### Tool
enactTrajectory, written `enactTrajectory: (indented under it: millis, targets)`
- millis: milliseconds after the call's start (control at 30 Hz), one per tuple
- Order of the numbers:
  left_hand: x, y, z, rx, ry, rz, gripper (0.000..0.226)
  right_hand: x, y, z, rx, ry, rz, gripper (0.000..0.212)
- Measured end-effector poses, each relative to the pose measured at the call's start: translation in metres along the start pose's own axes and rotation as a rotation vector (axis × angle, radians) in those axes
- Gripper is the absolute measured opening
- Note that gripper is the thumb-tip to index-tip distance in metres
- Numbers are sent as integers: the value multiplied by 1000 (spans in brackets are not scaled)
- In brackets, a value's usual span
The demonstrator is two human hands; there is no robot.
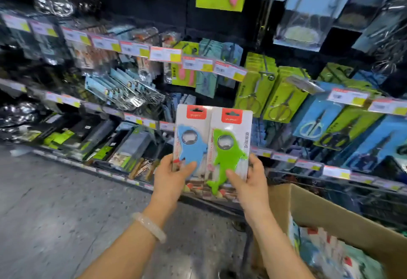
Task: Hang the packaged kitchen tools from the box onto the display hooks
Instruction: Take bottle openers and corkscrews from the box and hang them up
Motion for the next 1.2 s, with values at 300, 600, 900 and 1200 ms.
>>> enactTrajectory:
  millis: [300, 600, 900, 1200]
  targets:
    - [151, 21, -66, -151, -52, -239, 19, -152, -48, 46, 205, 48, 214, 70]
    - [208, 73, -126, -252, -92, -332, 19, -249, -28, 92, 362, 58, 284, 76]
    - [231, 176, -178, -325, -135, -332, 18, -347, 37, 125, 453, 108, 322, 76]
    - [223, 281, -234, -394, -164, -264, 28, -414, 111, 166, 520, 143, 250, 74]
Point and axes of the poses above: each hand's wrist, its own y-axis towards the middle knuckle, its own x-axis out of the back of the hand, z = x × y, the point moved 5 cm from there along y, towards the middle knuckle, and after that the axes turned 8 degrees about -z, right-handed, at the moved point
